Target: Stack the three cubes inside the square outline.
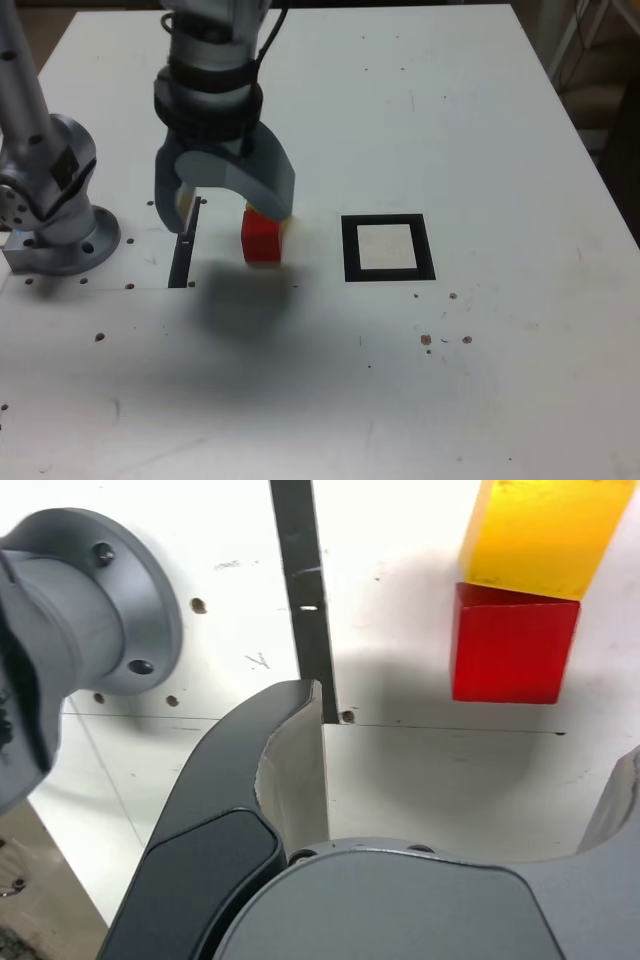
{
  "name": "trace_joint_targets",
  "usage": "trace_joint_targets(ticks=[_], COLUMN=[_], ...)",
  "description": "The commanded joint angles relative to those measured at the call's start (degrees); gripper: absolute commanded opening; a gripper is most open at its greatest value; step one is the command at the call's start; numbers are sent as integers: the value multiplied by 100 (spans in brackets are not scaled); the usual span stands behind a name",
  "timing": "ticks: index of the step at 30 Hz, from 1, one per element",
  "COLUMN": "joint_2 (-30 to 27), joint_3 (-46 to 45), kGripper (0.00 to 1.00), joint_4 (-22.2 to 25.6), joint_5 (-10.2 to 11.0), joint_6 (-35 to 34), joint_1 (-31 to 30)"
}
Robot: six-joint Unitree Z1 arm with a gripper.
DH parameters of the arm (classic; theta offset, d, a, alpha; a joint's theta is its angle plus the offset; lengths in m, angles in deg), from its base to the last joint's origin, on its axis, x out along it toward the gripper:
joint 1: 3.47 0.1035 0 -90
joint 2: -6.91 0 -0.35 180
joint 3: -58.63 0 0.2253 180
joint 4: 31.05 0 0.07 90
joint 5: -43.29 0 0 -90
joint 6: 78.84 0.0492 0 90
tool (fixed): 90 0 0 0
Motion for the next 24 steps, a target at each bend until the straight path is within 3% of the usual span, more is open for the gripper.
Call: trace_joint_targets(ticks=[1,24], joint_2=[146,1119], joint_3=[-7,-159], kGripper=[99,94], joint_4=[-93,-707], joint_5=[-7,-69], joint_6=[-12,132], joint_1=[-13,194])
